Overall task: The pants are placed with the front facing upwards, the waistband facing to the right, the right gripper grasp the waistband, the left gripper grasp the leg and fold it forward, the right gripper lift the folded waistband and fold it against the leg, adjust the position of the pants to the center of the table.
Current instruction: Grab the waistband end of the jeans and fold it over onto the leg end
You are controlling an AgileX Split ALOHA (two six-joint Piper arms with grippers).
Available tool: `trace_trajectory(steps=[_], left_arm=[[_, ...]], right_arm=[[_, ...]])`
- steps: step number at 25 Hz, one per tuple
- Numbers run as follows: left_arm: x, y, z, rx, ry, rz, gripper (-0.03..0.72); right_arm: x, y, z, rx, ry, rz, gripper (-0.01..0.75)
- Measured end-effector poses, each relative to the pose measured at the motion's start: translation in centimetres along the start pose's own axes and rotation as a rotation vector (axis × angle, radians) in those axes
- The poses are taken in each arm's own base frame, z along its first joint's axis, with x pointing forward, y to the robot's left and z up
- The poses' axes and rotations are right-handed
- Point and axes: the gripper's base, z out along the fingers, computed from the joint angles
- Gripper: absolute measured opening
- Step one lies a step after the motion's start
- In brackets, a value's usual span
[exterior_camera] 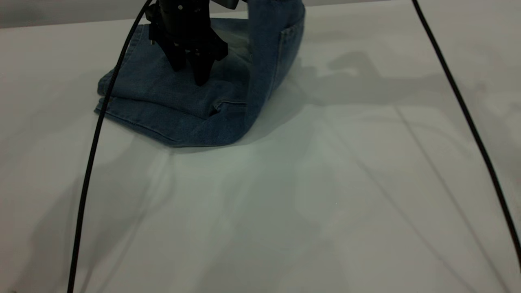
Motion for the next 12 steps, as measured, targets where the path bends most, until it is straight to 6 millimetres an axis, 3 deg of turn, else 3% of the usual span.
trace_trajectory(steps=[7,12], left_arm=[[0.0,0.0,-0.1,0.000,-0.001,0.000,0.461],[-0.1,0.2,-1.3,-0.004,-0.015,0.009,0.461]], right_arm=[[-0.1,0.9,0.9,-0.002,0.012,-0.025,0.111],[-0.1,0.8,0.9,0.004,0.011,-0.020,0.111]])
